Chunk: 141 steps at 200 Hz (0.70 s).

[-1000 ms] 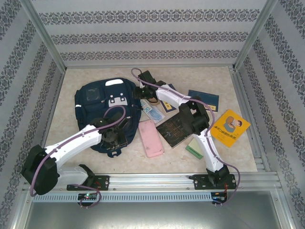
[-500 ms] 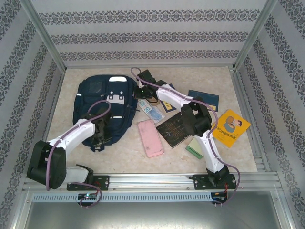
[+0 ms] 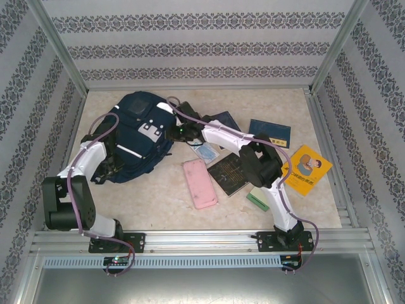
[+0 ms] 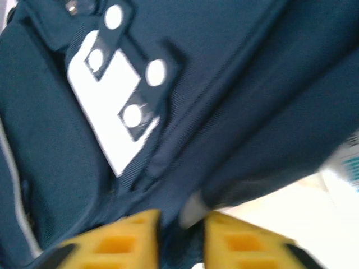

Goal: Pack the student bag

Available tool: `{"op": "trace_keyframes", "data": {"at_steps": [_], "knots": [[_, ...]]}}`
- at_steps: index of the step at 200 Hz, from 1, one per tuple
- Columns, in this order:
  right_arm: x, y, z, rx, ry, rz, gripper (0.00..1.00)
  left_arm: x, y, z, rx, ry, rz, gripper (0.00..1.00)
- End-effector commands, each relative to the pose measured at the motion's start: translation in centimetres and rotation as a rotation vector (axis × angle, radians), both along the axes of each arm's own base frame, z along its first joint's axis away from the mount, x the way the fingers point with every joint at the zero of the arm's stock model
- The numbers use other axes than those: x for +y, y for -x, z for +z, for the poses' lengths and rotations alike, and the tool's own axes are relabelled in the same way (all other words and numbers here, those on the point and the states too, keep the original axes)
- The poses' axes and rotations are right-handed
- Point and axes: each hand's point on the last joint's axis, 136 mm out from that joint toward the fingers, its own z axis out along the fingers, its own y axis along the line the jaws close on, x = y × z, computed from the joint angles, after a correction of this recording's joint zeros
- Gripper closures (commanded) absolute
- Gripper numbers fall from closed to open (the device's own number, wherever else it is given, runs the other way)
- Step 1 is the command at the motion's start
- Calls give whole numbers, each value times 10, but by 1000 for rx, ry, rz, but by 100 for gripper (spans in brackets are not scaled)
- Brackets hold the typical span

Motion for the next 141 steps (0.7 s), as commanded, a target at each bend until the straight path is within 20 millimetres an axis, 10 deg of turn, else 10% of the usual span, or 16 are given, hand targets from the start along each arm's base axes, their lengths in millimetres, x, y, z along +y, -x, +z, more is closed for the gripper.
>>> {"op": "trace_keyframes", "data": {"at_steps": [1,61,141], "knots": [[9,7,39,-52,-61,36,52,-17,-11,29,-108,64,-92,53],[-35,6,64,-257,-97,-8,39,-82,-31,53,-241,181,-354,49],[-61,-54,18,-62,35,-148,39,-122,5,-4,-121,241,-252,52]]}}
